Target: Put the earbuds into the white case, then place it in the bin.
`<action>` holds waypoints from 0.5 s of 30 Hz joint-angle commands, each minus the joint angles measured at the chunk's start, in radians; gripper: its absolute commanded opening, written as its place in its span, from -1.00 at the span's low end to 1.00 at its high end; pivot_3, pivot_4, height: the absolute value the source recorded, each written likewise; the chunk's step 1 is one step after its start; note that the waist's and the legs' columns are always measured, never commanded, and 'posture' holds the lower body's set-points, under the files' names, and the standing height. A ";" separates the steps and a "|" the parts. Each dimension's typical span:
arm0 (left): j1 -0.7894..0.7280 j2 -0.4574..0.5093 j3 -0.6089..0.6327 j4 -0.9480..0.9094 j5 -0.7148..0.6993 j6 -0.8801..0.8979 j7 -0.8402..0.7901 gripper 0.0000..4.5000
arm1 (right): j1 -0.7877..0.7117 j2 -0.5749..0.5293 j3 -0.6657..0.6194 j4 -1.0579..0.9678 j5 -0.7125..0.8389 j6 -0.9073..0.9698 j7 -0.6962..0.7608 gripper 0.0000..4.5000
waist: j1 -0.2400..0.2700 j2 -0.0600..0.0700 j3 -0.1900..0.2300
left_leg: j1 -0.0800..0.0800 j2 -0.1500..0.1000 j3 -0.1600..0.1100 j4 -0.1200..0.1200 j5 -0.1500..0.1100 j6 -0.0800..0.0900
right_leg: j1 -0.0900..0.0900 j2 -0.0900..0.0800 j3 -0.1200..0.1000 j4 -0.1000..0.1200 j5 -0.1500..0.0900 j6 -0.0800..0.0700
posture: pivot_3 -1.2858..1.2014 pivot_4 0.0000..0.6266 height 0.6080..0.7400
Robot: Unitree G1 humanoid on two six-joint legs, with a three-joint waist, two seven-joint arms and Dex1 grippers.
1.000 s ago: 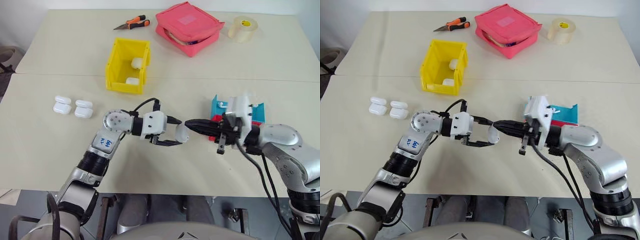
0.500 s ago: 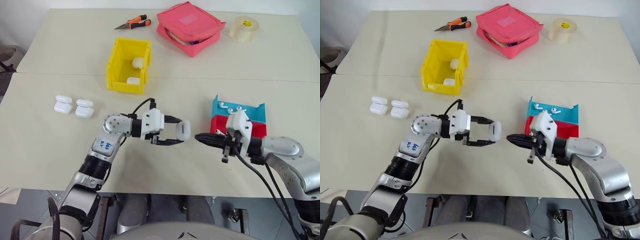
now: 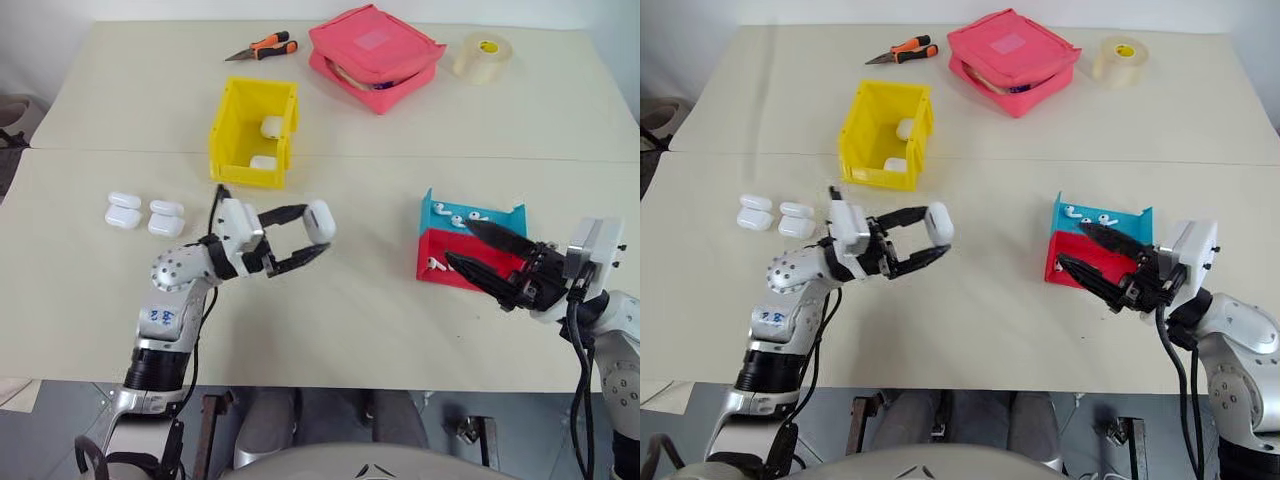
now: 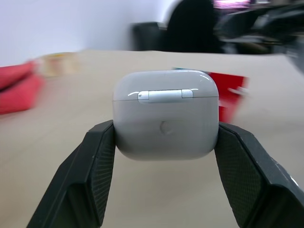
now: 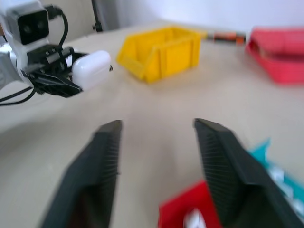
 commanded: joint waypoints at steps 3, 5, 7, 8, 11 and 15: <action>0.014 -0.026 0.161 -0.068 -0.122 0.156 0.209 0.23 | 0.013 0.008 0.039 -0.052 -0.072 -0.076 -0.011 0.98 | 0.002 0.000 0.000 | 0.000 -0.001 0.000 0.000 0.000 0.000 | 0.000 0.000 0.000 0.000 0.000 0.000 | 0.03 -0.52 1.00; -0.016 -0.015 0.182 -0.044 -0.124 0.176 0.233 0.23 | 0.004 0.008 0.043 -0.039 -0.083 -0.084 -0.015 0.98 | 0.002 0.000 0.000 | 0.000 -0.001 0.000 0.000 0.000 0.000 | 0.000 0.000 0.000 0.000 0.000 0.000 | 0.03 -0.52 1.00; -0.083 -0.005 0.185 0.031 -0.091 0.185 0.270 0.23 | -0.003 0.003 0.045 -0.022 -0.092 -0.090 -0.011 0.98 | 0.004 0.000 0.000 | 0.000 -0.001 0.000 0.000 0.000 0.000 | 0.000 0.000 0.000 0.000 0.000 0.000 | 0.03 -0.52 1.00; -0.120 -0.005 0.187 0.069 -0.081 0.176 0.280 0.23 | -0.006 0.001 0.046 -0.017 -0.096 -0.090 -0.010 0.98 | 0.005 0.000 0.000 | 0.000 -0.001 0.000 0.000 0.000 0.000 | 0.001 0.000 0.000 0.000 0.000 0.000 | 0.03 -0.52 1.00; -0.292 -0.012 0.172 0.259 -0.032 0.105 0.297 0.23 | -0.010 0.000 0.051 -0.009 -0.110 -0.092 -0.013 0.98 | 0.004 0.000 0.000 | 0.001 -0.002 0.000 0.000 0.000 0.000 | 0.001 0.000 0.000 0.000 0.000 0.000 | 0.03 -0.52 1.00; -0.488 0.003 0.130 0.534 0.080 0.085 0.372 0.23 | -0.003 0.006 0.064 -0.018 -0.125 -0.095 -0.024 0.98 | 0.001 -0.001 0.000 | 0.000 -0.002 0.001 0.000 0.000 0.000 | 0.001 0.000 -0.001 0.000 0.000 0.000 | 0.03 -0.52 1.00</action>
